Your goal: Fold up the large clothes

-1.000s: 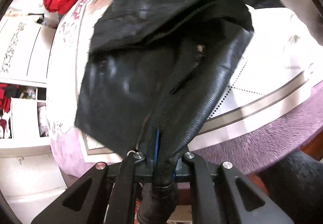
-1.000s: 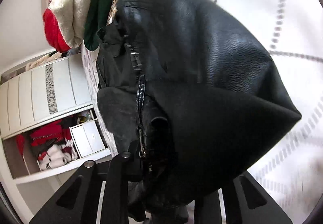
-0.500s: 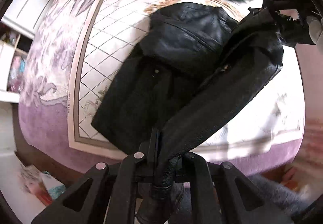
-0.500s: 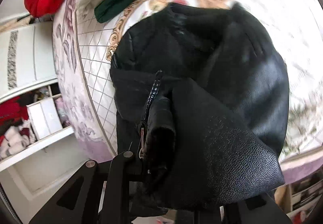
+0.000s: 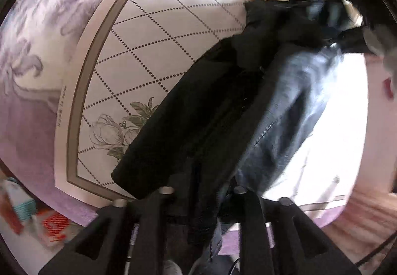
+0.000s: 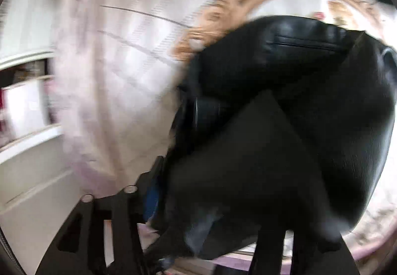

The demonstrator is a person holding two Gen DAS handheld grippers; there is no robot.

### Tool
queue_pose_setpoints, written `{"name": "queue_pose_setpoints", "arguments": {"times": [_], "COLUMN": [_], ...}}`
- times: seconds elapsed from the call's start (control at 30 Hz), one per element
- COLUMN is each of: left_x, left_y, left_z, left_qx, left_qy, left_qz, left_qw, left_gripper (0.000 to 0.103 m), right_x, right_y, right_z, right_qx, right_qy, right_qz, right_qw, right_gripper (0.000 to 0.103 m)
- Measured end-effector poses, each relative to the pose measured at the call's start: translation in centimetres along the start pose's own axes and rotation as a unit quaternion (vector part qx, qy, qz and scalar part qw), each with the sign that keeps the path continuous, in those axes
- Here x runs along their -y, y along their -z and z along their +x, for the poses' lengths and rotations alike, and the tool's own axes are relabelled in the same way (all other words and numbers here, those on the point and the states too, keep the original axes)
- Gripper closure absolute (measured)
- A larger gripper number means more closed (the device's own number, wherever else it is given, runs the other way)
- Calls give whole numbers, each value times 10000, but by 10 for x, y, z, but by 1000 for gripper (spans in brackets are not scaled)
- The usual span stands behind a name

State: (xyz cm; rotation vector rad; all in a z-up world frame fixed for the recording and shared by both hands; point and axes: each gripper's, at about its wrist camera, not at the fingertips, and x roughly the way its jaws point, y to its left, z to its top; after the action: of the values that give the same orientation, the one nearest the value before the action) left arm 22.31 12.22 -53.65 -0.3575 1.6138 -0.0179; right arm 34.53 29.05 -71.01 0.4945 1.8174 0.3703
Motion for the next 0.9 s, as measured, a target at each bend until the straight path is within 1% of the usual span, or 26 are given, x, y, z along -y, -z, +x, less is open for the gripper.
{"name": "queue_pose_setpoints", "arguments": {"times": [0.03,0.07,0.1,0.13,0.17,0.2,0.23,0.27,0.3,0.33,0.37,0.4,0.43,0.47,0.53,0.6,0.67,0.7,0.73,0.77,0.8,0.87,0.9], "left_x": [-5,-10,-14,-19,-21,-25,-28,-31,-32,-33,-34,-35,-36,-36,-37,-42,-44,-43,-42,-41,-40,-37,-34], "left_y": [1,2,3,3,2,1,-2,-6,-9,-12,-16,-21,-26,-31,-37,-41,-42,-42,-41,-40,-39,-35,-34], "left_z": [-7,-15,-23,-29,-33,-34,-33,-29,-23,-16,-8,3,14,21,44,60,62,60,58,57,54,48,46], "left_qx": [98,192,275,387,439,484,516,516,502,516,527,516,507,490,388,276,287,327,337,338,361,392,398], "left_qy": [107,208,246,250,269,309,287,240,206,161,75,-32,-176,-272,-540,-672,-697,-733,-766,-775,-797,-829,-818], "left_qz": [-89,-163,-237,-337,-390,-443,-503,-540,-565,-602,-625,-618,-593,-567,-477,-499,-535,-528,-517,-507,-498,-494,-489], "left_qw": [9999,9995,9990,9984,9979,9974,9970,9969,9969,9967,9966,9967,9968,9968,9966,9961,9957,9954,9952,9951,9949,9946,9947], "left_gripper": [46,19,15,15,15,15,15,15,15,15,15,15,15,15,15,15,15,15,15,15,15,15,15], "right_x": [2,5,9,15,15,25,32,52,55,58,58,56,51,50,49,50,56,61,69,79,99,129,144], "right_y": [10,17,22,27,27,32,34,34,31,25,25,19,3,-6,-12,-10,1,9,23,39,69,102,113], "right_z": [-16,-28,-39,-48,-48,-57,-60,-53,-48,-38,-38,-29,1,20,29,25,8,-3,-16,-29,-46,-51,-48], "right_qx": [83,204,388,574,574,832,942,1021,1038,1124,1124,1201,1172,1084,1101,1074,1020,1048,1116,1204,1332,1293,1233], "right_qy": [-803,-1006,-967,-852,-852,-657,-592,-768,-837,-861,-861,-771,-367,-139,-14,-76,-313,-352,-311,-215,42,463,455], "right_qz": [-131,-160,-143,-94,-94,54,165,554,650,706,706,656,534,481,397,402,374,398,462,518,606,810,908], "right_qw": [9966,9946,9945,9947,9947,9943,9937,9903,9889,9874,9874,9876,9910,9928,9931,9934,9936,9931,9922,9911,9892,9872,9872], "right_gripper": [44,44,44,43,43,43,43,43,45,52,58,63,62,62,62,62,61,60,50,45,40,36,36]}}
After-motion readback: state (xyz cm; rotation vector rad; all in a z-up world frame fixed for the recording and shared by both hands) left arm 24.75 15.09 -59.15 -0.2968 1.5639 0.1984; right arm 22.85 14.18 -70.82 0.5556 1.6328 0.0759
